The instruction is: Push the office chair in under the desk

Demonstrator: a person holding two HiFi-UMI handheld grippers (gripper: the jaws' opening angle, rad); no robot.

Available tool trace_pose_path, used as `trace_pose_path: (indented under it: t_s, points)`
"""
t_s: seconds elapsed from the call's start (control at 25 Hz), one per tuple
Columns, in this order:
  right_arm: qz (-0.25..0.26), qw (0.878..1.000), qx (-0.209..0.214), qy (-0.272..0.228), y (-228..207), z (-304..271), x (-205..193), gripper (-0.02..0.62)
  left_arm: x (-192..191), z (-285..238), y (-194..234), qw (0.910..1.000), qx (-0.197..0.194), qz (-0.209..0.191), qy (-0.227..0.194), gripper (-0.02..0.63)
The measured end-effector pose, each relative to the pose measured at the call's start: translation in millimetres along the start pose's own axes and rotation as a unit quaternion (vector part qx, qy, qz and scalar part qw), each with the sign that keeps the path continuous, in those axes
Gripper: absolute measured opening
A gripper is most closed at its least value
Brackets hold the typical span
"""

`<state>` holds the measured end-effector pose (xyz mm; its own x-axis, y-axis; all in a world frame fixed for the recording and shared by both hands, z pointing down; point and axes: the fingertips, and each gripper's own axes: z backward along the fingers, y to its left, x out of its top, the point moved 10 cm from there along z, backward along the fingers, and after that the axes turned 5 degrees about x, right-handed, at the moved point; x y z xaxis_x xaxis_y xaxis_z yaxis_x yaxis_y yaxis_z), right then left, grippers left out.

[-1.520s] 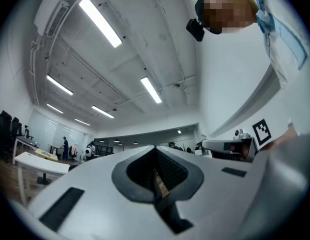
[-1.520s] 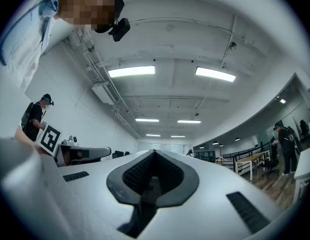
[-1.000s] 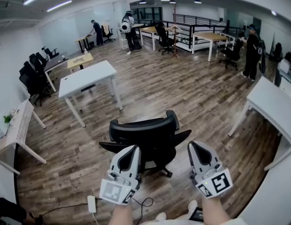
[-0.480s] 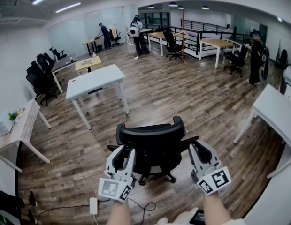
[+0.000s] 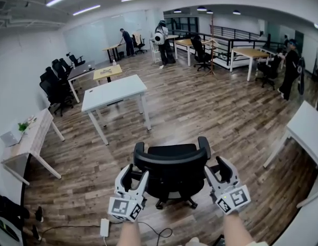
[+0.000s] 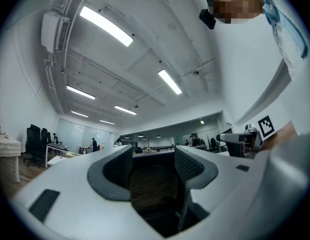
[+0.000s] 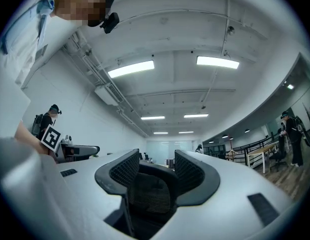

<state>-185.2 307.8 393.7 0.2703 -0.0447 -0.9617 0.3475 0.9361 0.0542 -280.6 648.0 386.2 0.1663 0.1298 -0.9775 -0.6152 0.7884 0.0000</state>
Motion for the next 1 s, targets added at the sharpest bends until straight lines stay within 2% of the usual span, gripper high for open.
trace_pose_path:
  t_s: [0.28,0.48,0.76,1.0]
  points:
    - [0.029,0.999,-0.006,0.024,-25.8,-13.9,-29.5,0.236,-27.2,-18.3,21.6,0.9999,0.002,-0.014,0.009,0.268]
    - [0.064,0.997,-0.015,0.036,-31.2,-26.4,-52.7,0.24,-45.6,-34.5,42.4,0.9995,-0.006,-0.031,-0.005,0.268]
    - [0.095,0.994,-0.032,0.042,-37.3,-46.3,-67.0,0.256,-50.4,-64.5,57.7,0.9972,-0.042,-0.059,-0.019,0.268]
    - [0.093,0.994,-0.046,0.037,-40.5,-44.8,-66.2,0.256,-50.3,-74.4,56.1,0.9955,-0.063,-0.068,-0.02,0.268]
